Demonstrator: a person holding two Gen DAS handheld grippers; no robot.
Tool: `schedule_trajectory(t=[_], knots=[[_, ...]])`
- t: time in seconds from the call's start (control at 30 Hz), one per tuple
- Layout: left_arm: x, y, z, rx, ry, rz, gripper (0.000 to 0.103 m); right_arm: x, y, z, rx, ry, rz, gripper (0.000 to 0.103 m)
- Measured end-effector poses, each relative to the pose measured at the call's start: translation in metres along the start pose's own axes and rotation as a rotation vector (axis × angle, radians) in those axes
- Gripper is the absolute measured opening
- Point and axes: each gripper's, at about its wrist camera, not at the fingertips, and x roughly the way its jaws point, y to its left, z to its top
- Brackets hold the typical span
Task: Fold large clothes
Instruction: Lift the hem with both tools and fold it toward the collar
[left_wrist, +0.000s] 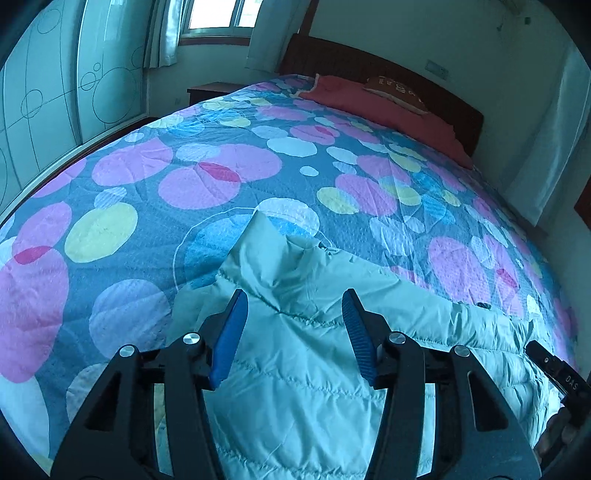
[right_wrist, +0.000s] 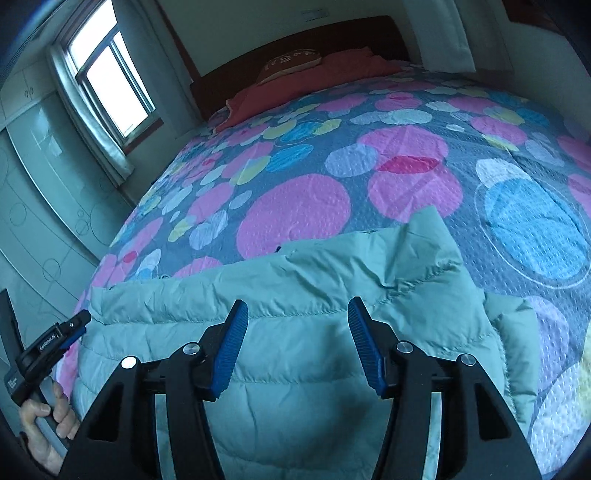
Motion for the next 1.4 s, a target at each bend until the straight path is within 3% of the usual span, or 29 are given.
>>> schedule_trajectory(t=[0.17,0.3,0.4,0.5,0.57,0.63,0.7,0.87,1.0,1.13,1.4], knots=[[0.034,-0.014,-0.001,0.075,0.044,0.063,0.053,0.032,0.017,0.008,-0.086,0.028,-0.057,0.056],[0.062,-0.016,-0.009,0.091,0.106,0.073,0.054,0.064,0.011,-0.001,-0.086,0.106,-0.083,0.057],[0.063,-0.022,-0.006,0.118,0.113,0.099,0.054,0.065,0.011,0.000,-0.083,0.110,-0.088,0.056],[0.046,-0.017,0.000,0.088,0.078,0.035,0.054,0.050,0.004,0.008,-0.072,0.084,-0.077,0.056],[0.042,-0.013,0.004,0.071,0.057,0.032,0.054,0.041,-0.006,0.014,-0.054,0.052,-0.106,0.056],[0.055,-0.008,0.005,0.058,0.094,0.043,0.054,0.042,-0.022,0.016,-0.035,0.046,-0.175,0.056],[0.073,-0.003,0.002,0.037,0.164,0.016,0.054,0.053,-0.040,0.013,0.010,0.088,-0.158,0.056],[0.072,-0.004,0.002,0.028,0.144,0.008,0.055,0.041,-0.042,0.013,0.010,0.069,-0.190,0.056],[0.081,-0.017,-0.001,0.097,0.142,0.036,0.058,0.050,-0.048,0.005,0.014,0.067,-0.195,0.057],[0.068,-0.012,0.000,0.078,0.153,0.024,0.058,0.036,-0.048,0.005,0.030,0.053,-0.191,0.057],[-0.014,0.042,-0.014,-0.118,0.092,-0.018,0.064,-0.040,-0.074,-0.023,0.120,-0.007,-0.164,0.057]])
